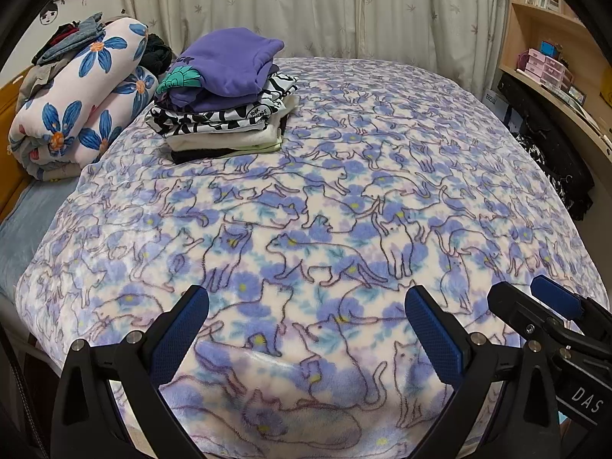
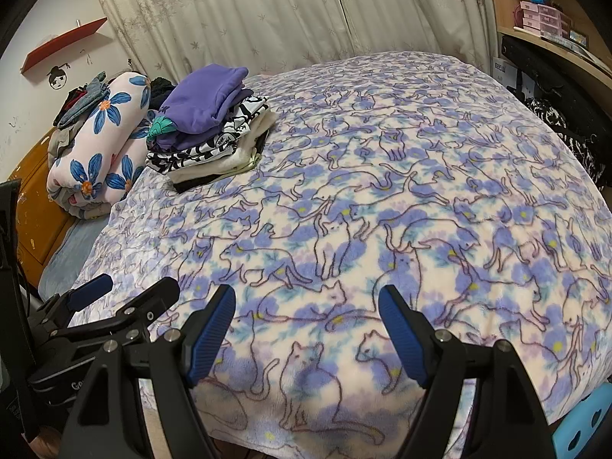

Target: Fold large clothes

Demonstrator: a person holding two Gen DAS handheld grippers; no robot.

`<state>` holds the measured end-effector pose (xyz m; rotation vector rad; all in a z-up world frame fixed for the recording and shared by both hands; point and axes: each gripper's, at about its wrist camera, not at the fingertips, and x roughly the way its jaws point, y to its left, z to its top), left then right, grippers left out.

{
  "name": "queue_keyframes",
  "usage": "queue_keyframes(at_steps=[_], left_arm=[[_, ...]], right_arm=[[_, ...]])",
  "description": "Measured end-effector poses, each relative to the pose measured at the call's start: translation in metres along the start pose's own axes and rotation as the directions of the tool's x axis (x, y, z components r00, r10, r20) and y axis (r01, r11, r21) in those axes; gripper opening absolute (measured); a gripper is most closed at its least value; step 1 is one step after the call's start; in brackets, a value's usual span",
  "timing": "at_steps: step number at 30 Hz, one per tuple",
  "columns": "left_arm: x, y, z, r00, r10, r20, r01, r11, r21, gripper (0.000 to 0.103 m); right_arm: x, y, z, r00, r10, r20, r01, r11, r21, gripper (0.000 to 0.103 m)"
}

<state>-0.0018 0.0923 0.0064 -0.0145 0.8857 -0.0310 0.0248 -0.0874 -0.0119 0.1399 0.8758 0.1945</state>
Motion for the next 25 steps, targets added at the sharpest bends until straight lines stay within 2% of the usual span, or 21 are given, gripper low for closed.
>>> queue_keyframes(at_steps=[18, 25], left_arm=[[0.001, 0.001, -0.001, 1.0, -0.002, -0.007, 0.002, 1.0, -0.005, 0.1], [0.005, 0.002, -0.011, 1.0, 0.002, -0.018, -0.003, 1.0, -0.011, 0.1]], right_arm=[[0.001, 0.002, -0.001, 1.0, -0.002, -0.002, 0.002, 1.0, 0.001, 0.077], [0.001, 0.002, -0.001, 1.0, -0.002, -0.006, 0.002, 1.0, 0.003, 0.077]])
